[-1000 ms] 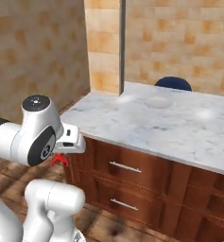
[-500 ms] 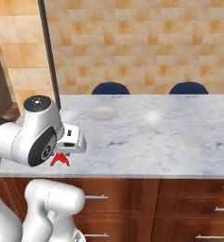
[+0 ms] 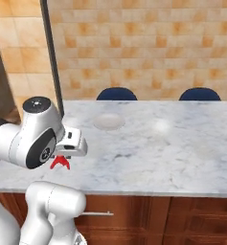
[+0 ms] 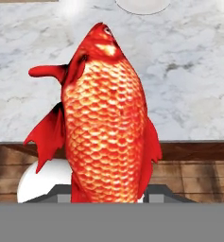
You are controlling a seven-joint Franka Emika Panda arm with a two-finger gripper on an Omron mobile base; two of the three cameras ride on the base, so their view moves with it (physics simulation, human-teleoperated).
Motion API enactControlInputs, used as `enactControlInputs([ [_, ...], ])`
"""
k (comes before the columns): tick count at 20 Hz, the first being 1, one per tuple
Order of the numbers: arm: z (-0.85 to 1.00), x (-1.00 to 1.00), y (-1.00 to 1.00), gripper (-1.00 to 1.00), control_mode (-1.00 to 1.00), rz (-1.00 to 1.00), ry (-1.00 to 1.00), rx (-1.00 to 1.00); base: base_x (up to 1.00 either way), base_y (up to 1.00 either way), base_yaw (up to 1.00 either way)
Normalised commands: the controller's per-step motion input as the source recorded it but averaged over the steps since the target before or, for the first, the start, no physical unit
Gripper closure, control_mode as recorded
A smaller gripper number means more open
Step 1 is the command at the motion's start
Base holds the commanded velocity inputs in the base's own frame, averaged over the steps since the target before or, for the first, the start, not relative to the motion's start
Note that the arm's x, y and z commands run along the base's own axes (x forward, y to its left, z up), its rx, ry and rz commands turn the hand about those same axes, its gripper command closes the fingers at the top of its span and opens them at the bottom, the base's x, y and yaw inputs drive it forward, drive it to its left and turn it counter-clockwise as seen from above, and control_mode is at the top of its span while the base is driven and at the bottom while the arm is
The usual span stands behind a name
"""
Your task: Take the fish from the fridge and place it on the digital scale on the counter by the fridge. Wait a few seconds for a reading, then move it to the plate on the dining counter.
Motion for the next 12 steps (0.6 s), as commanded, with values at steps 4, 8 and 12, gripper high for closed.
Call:
enactControlInputs([
  [4,0.00,0.00,0.00,1.00,1.00,0.00,0.00,0.00,0.26,-0.08,0.05],
  [8,0.00,0.00,0.00,1.00,1.00,0.00,0.00,0.00,0.00,0.00,0.00],
  [12,0.00,0.00,0.00,1.00,1.00,0.00,0.00,0.00,0.41,0.01,0.01],
])
